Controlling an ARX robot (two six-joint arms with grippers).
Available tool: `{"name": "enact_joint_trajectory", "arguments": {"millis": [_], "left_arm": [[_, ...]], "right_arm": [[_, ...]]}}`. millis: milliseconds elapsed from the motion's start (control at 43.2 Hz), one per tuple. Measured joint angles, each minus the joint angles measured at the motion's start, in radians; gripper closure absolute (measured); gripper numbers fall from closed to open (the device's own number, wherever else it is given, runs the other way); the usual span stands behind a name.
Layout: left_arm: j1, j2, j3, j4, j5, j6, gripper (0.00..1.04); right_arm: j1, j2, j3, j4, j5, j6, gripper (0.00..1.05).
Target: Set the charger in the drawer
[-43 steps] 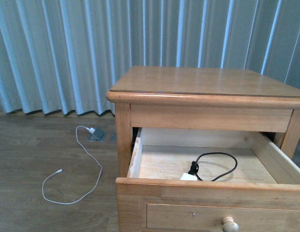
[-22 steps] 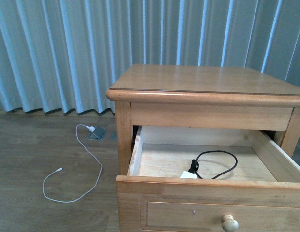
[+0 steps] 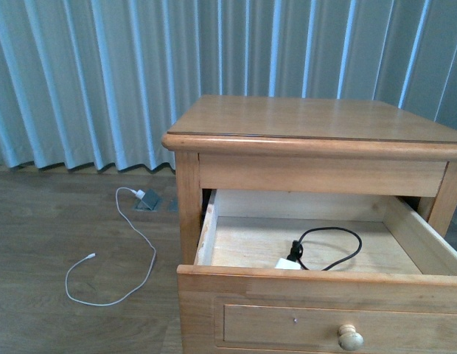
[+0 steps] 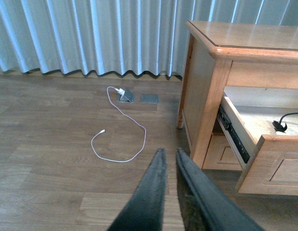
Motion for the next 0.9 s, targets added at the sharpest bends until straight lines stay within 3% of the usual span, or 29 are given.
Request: {"name": "enact_joint_trajectory", "arguments": {"millis": [278, 509, 625, 903], "left_arm": [[0.0, 0.0, 0.0, 0.0, 0.0, 0.0, 0.38], [0.0, 0.0, 0.0, 0.0, 0.0, 0.002, 0.04], [0.0, 0.0, 0.0, 0.0, 0.0, 0.001, 0.06], [0.0, 0.0, 0.0, 0.0, 0.0, 0.001, 0.06]], "right_arm": [[0.0, 0.0, 0.0, 0.0, 0.0, 0.0, 0.08], [0.0, 0.0, 0.0, 0.0, 0.0, 0.0, 0.08], [-0.016, 0.01, 0.003, -0.104, -0.117, 0.039, 0.08], [0.034, 0.304, 0.084, -0.134, -0.106, 0.081, 0.08]]}}
